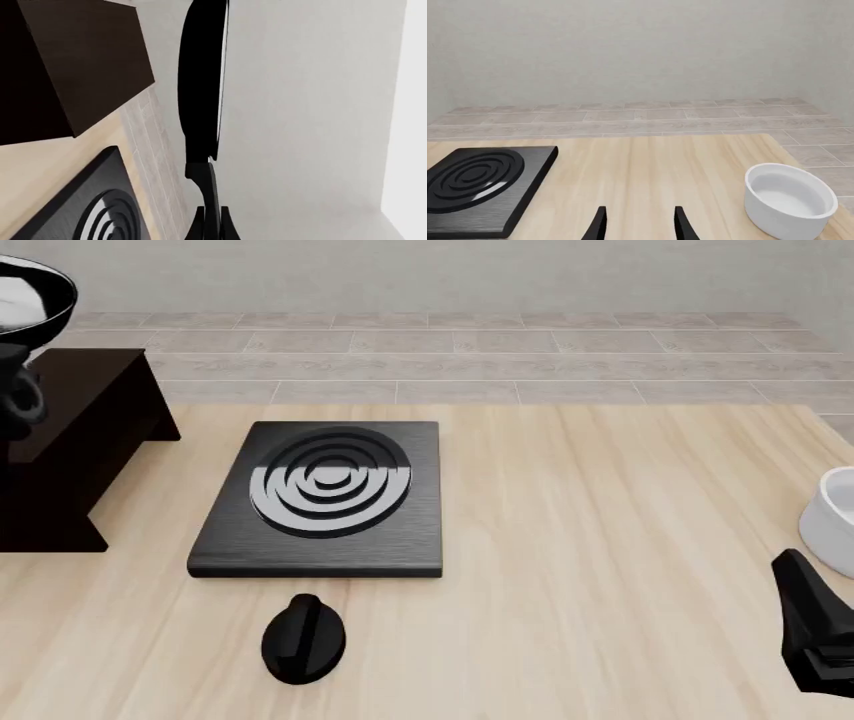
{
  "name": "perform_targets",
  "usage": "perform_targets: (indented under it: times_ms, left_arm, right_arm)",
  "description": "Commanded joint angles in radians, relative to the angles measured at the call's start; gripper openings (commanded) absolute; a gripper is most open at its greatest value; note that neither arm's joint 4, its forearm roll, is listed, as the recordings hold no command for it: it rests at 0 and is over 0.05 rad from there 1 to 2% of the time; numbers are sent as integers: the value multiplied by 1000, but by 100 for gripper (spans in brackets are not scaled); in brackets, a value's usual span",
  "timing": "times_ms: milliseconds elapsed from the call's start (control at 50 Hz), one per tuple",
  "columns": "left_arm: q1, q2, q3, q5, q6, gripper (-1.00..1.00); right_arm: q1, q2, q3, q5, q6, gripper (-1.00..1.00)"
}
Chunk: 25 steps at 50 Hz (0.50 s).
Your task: Put the frying pan on top of the cabinet.
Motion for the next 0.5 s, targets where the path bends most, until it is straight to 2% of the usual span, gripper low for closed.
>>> perform_targets:
  times_ms: [20,500]
  left_arm:
    - [16,9,0,-52,-19,-100]
    - [23,94,21,-118,-61,-100]
  right_arm:
    - [0,0,0,1,0,100]
    - [0,0,0,0,-2,100]
